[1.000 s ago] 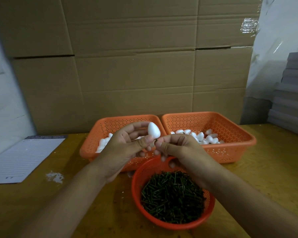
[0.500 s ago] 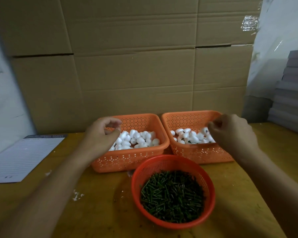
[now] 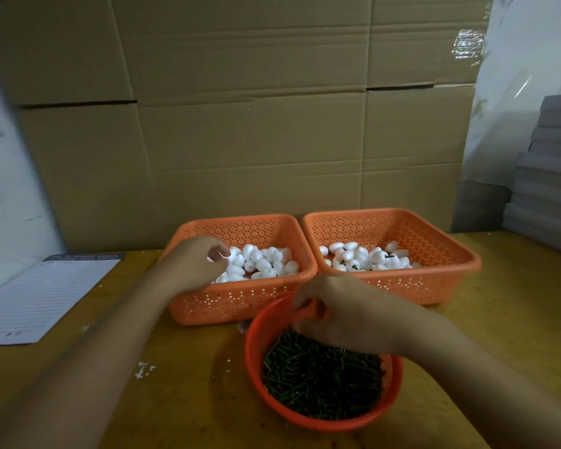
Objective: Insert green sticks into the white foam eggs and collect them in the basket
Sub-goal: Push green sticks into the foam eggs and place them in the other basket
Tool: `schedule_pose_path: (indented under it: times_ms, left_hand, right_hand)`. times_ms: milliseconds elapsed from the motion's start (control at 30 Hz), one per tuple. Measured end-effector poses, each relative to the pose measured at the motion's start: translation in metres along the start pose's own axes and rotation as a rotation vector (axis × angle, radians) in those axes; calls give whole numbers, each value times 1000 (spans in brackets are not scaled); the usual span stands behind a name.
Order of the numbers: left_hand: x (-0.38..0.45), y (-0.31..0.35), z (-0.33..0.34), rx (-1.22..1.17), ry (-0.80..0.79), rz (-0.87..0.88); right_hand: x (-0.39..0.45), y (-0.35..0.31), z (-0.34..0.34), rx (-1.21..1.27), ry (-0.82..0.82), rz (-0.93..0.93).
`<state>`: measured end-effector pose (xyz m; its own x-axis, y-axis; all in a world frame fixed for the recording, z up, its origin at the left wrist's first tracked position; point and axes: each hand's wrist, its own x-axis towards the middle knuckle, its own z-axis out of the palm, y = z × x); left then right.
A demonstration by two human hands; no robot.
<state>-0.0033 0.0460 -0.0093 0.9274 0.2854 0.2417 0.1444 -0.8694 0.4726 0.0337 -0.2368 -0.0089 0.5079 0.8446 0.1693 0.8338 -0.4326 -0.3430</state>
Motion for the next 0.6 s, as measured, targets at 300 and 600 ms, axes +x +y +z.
schedule_pose_path:
  times_ms: [300,600]
  left_hand:
    - [31,10,-3,147,-573,-42]
    - [32,19,2,173,-567,-5]
  right_hand:
    - [-5,1,1,-137,-412,51]
    - [-4,1,6,-132,-402,44]
